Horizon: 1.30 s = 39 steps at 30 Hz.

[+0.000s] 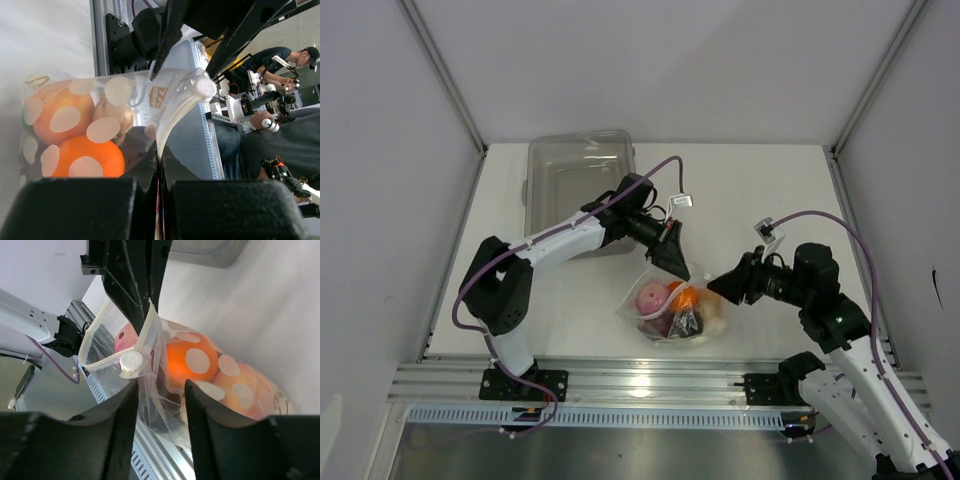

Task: Place the food in the zip-top bag and seal the zipper
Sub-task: Zip the zipper food storage bag at the center of the board.

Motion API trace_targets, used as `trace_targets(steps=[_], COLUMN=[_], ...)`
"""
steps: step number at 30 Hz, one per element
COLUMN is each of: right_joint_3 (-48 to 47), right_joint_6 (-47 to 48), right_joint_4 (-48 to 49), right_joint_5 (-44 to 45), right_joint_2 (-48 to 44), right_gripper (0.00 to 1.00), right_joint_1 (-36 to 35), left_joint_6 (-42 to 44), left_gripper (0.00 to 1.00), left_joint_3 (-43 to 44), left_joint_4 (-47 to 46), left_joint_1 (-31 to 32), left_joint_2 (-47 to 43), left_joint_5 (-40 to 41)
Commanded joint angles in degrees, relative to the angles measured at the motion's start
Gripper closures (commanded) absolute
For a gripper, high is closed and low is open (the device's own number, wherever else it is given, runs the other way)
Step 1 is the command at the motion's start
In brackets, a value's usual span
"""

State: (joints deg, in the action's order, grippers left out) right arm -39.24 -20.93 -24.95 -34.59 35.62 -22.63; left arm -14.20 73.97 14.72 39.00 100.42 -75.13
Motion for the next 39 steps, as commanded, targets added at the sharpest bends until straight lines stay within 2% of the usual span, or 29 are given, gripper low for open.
trace_targets(steps=[1,6,15,16,17,18,20,22,23,24,25,26,34,39], right_joint_3=[0.3,2.6,3.0,3.1,2.9,2.6,2.0,0.8,0.2,-0.4,-1.8,-3.3,-1.2,0.4], right_joint_6=[-0.6,-0.9,0.3,0.2,0.0,-0.6,-1.4,-4.4,-6.0,-7.9,-11.4,-18.4,-31.8,-37.7], right_joint_4=[4.1,9.6,13.3,13.7,13.8,13.5,12.7,11.9,11.1,10.4,8.4,6.2,5.9,8.8], right_joint_5=[-0.8,-0.2,1.8,1.8,3.1,4.2,5.1,6.1,6.5,7.7,8.3,9.3,5.8,3.2], right_joint_2=[0.3,3.0,4.7,4.6,4.6,4.6,4.8,4.9,5.0,5.0,5.3,6.2,7.3,7.1], right_gripper=[0.57,0.71,0.79,0.84,0.98,1.00,1.00,1.00,1.00,1.00,1.00,1.00,1.00,1.00], right_joint_1=[-0.3,-1.6,-3.5,-3.6,-3.8,-4.1,-4.4,-4.3,-4.2,-4.1,-3.9,-3.1,2.2,3.5], left_joint_6=[2.4,5.8,7.7,7.8,8.0,8.0,7.8,7.7,7.0,6.9,6.5,5.8,10.9,12.2], left_gripper=[0.99,0.99,0.99,1.00,0.98,0.86,0.46,0.42,0.34,0.30,0.21,0.16,0.14,0.14], left_joint_3=[4.7,7.4,9.3,9.4,9.8,9.8,9.3,5.4,4.2,2.8,-2.0,-6.9,-8.9,-7.6], left_joint_4=[2.2,7.9,11.6,12.4,13.0,13.6,14.2,12.5,8.5,6.3,0.4,-5.8,-6.7,-5.4], left_joint_1=[-0.9,-1.0,-0.9,-0.9,-0.9,-0.9,-1.0,-1.0,-0.9,-0.9,-0.9,0.1,6.9,7.9], left_joint_2=[1.4,3.2,4.4,4.5,4.5,4.3,2.1,-1.2,-5.7,-8.1,-10.7,-18.5,-21.5,-19.5], left_joint_5=[-4.9,-7.0,-6.9,-6.3,-5.5,-4.0,4.5,13.2,16.8,19.1,23.0,28.2,34.4,35.6])
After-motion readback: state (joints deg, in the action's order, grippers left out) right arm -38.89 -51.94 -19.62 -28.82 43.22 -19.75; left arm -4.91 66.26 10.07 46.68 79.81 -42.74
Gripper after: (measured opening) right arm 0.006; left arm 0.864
